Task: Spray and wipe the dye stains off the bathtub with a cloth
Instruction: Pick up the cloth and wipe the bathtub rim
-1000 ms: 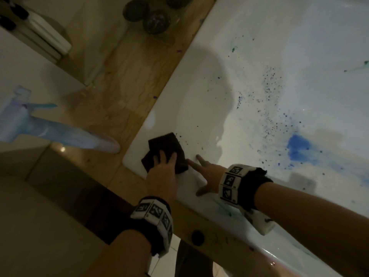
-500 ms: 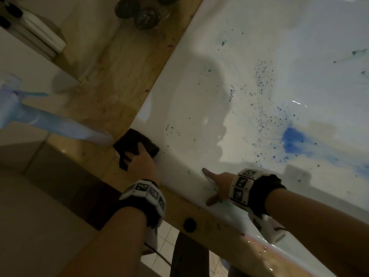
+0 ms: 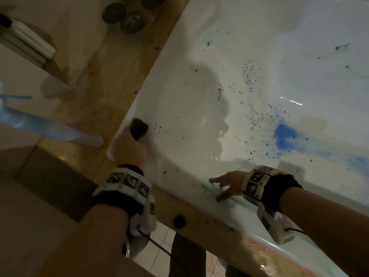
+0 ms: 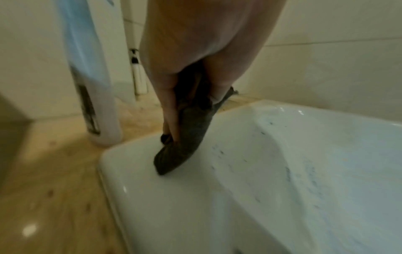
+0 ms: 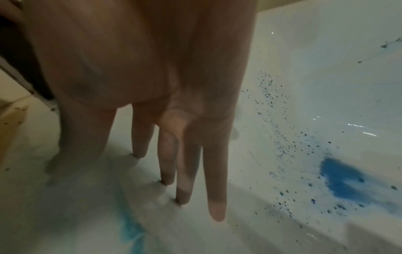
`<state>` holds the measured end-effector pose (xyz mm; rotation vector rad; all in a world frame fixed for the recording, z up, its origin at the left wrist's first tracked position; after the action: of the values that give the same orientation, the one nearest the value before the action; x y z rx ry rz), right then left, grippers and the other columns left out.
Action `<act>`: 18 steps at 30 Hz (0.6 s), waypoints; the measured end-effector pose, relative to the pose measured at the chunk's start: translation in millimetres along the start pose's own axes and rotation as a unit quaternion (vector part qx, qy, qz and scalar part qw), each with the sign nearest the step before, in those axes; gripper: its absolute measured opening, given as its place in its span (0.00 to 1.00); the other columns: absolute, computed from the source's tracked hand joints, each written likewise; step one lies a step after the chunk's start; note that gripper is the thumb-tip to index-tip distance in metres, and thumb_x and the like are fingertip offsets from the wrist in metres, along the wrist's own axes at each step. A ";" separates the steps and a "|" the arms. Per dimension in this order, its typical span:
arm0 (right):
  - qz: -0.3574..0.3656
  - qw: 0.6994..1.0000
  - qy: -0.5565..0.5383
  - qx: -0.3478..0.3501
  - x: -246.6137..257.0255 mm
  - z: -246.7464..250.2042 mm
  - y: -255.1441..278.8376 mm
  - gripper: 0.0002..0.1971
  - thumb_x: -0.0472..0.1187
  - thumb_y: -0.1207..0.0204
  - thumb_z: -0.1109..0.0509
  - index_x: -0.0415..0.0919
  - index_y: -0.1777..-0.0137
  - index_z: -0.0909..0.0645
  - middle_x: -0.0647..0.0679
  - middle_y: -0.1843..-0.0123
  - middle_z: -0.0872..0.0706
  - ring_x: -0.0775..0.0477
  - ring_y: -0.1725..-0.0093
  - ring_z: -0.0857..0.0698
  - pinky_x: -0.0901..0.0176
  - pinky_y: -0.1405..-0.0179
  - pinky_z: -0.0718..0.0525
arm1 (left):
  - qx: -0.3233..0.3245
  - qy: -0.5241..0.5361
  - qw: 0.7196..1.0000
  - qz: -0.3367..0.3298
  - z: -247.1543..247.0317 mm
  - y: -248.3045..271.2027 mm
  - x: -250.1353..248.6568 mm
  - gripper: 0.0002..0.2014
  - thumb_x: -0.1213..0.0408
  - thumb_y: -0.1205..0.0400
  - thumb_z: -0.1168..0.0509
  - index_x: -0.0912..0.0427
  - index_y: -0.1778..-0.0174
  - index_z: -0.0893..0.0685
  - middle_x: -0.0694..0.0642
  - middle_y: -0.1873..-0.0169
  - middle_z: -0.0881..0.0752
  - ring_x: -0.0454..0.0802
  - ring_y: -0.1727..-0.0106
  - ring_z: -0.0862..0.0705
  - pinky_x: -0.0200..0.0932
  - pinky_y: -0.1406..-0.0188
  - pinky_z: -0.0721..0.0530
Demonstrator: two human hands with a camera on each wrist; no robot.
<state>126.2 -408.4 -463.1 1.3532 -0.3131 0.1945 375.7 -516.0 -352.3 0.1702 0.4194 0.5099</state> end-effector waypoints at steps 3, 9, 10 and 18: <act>-0.009 1.000 -0.012 -0.010 -6.9 2.3 -7.5 0.35 0.60 0.28 0.31 0.61 0.22 0.40 0.52 0.24 0.27 0.46 0.26 0.29 0.51 0.23 0.37 | 0.014 -0.081 0.997 -0.007 4.3 -36.1 0.4 0.20 0.73 0.18 0.44 0.66 0.28 0.29 0.71 0.34 0.23 0.69 0.34 0.25 0.59 0.32 0.27; -0.004 1.000 -0.019 -0.011 -18.7 -2.5 -9.8 0.35 0.61 0.28 0.32 0.61 0.22 0.38 0.53 0.25 0.26 0.47 0.26 0.29 0.50 0.23 0.37 | 0.123 -0.272 0.954 0.023 -71.3 -10.0 -7.3 0.34 0.61 0.16 0.43 0.63 0.18 0.52 0.74 0.25 0.36 0.68 0.23 0.38 0.62 0.28 0.32; -0.007 1.000 -0.022 -0.010 -21.9 -3.2 -10.7 0.34 0.62 0.28 0.32 0.61 0.22 0.38 0.53 0.25 0.27 0.47 0.25 0.30 0.49 0.23 0.38 | 0.124 -0.285 0.950 0.015 -78.4 -4.1 -12.0 0.34 0.61 0.16 0.42 0.62 0.18 0.53 0.74 0.25 0.36 0.68 0.23 0.39 0.62 0.28 0.32; -0.015 0.999 -0.049 -0.010 -33.1 -11.2 -13.7 0.33 0.64 0.30 0.32 0.64 0.24 0.36 0.53 0.24 0.29 0.45 0.24 0.32 0.44 0.22 0.40 | 0.211 -0.332 0.913 -0.110 -88.5 64.8 -32.4 0.27 0.64 0.14 0.45 0.52 0.18 0.44 0.68 0.23 0.39 0.66 0.25 0.34 0.55 0.28 0.30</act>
<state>100.5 -398.9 -488.9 1.3493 -0.3753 0.1004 283.8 -471.8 -404.0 0.6845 -0.1303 0.1097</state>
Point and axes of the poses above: each hand's wrist, its own y-axis away from the middle knuckle, its own z-axis out of the back of the hand, x = y × z, the point moved 8 cm from there along -y, towards the middle knuckle
